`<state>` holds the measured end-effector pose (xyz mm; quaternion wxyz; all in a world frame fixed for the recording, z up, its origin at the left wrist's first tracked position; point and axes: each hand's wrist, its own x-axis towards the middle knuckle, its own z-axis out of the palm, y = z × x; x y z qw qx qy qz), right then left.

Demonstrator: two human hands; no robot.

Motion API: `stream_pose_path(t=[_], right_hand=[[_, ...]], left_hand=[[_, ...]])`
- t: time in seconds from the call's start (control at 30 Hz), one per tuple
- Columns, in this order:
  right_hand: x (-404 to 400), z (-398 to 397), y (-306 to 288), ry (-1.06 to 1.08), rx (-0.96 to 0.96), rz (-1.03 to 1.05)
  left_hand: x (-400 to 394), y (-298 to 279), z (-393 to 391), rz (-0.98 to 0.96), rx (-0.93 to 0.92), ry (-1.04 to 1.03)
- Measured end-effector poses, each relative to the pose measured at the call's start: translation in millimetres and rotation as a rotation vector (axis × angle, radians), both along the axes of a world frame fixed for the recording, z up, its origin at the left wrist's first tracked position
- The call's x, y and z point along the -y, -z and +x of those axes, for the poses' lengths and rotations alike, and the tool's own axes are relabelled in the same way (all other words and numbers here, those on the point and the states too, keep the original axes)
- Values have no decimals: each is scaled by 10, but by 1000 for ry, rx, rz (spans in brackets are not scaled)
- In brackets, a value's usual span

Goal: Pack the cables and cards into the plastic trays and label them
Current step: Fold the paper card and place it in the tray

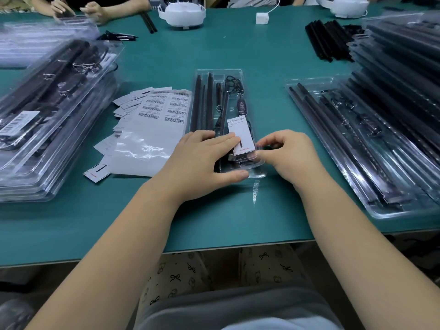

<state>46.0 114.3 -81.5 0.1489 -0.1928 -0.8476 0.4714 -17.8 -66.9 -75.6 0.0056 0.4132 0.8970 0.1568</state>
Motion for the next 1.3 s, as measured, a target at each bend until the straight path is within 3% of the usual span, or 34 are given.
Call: stream_pose_path(t=[0.17, 0.27, 0.37, 0.5, 0.63, 0.87, 1.07, 1.2, 1.3], right_hand=[[8, 28, -2, -29, -4, 41], [-81, 66, -40, -124, 6, -113], [-125, 28, -35, -2, -32, -190], [-72, -17, -2, -19, -24, -31], [-39, -38, -6, -122, 80, 304], [59, -84, -26, -129, 99, 510], [194, -89, 38, -78, 188, 651], [167, -51, 42, 9, 208, 611], [149, -44, -9, 70, 154, 388]], left_hand=[[-10, 14, -8, -46, -36, 35], [-11, 25, -22, -58, -27, 38], [-8, 24, -22, -84, -39, 44], [-10, 26, -34, -99, -54, 50], [-8, 30, -23, -103, -63, 51], [-27, 20, -4, -195, -40, 58], [-75, 79, 115, -285, -146, -11], [-91, 18, 127, -193, -111, -20], [-89, 12, 160, 129, -238, -7]])
